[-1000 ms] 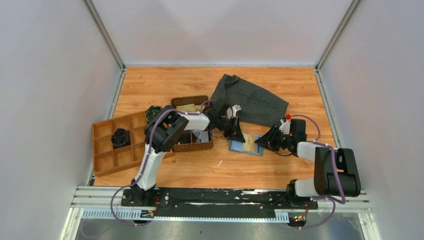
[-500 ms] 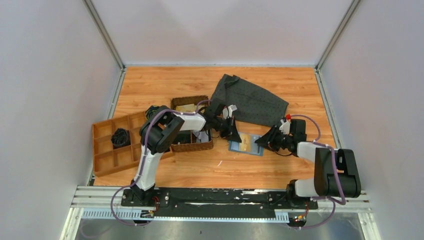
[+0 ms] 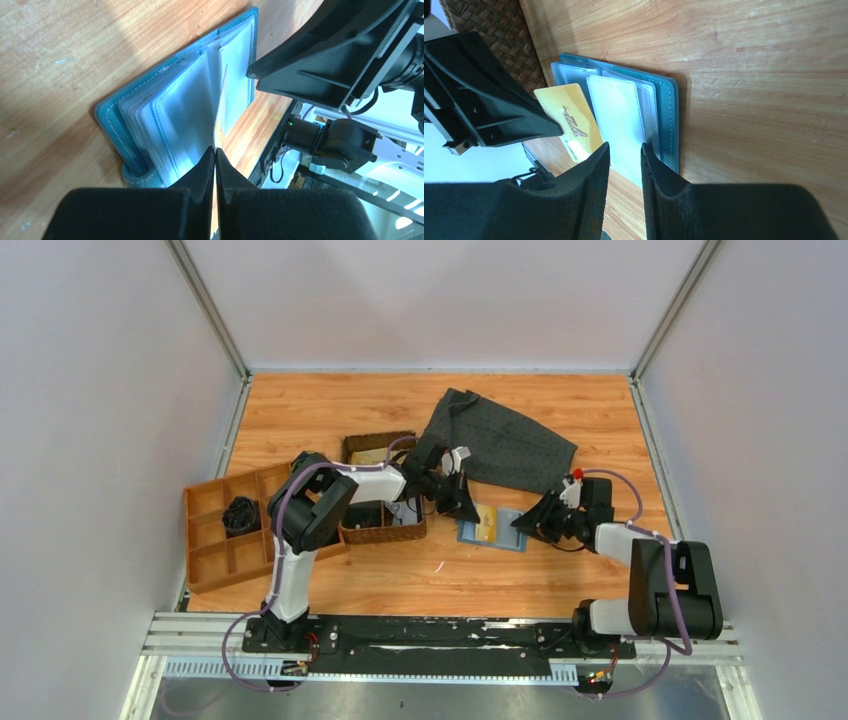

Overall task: Take the credit cards out of the card holder
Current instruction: Remove the credit card from the card holder, then place the credit card in the storage box.

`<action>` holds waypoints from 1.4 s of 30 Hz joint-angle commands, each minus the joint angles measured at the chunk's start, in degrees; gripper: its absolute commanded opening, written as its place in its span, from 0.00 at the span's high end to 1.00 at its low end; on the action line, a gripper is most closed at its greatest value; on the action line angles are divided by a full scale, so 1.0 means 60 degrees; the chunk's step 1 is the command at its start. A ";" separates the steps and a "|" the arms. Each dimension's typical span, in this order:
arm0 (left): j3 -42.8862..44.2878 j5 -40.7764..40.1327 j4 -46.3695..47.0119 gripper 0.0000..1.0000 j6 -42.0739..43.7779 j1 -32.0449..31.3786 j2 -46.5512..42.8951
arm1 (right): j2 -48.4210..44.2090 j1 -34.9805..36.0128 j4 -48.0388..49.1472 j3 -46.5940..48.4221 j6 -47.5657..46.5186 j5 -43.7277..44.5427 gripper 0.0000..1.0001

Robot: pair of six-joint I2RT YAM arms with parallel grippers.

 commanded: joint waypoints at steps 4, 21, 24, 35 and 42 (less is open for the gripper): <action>-0.0249 -0.0013 -0.0206 1.00 0.0011 0.0083 -0.0707 | 0.0001 0.0066 -0.1054 -0.0098 -0.0387 0.1271 0.68; 0.1416 -0.1678 -0.4496 1.00 0.2202 0.0084 -0.2356 | -0.0114 0.0066 -0.1122 0.0126 -0.0247 0.1180 0.68; 0.1722 -0.2095 -0.5221 1.00 0.2609 0.0132 -0.2775 | -0.0206 0.0066 -0.1274 0.0259 -0.0289 0.1067 0.68; 0.1288 -0.4721 -0.4823 1.00 0.1399 0.2026 -0.4907 | -0.1432 0.0066 -0.2293 0.1064 -0.0585 0.0332 0.55; -0.1667 -0.9057 -0.0844 1.00 -0.2376 0.2829 -0.6456 | -0.1839 0.0066 -0.2851 0.1564 -0.0689 0.0311 0.51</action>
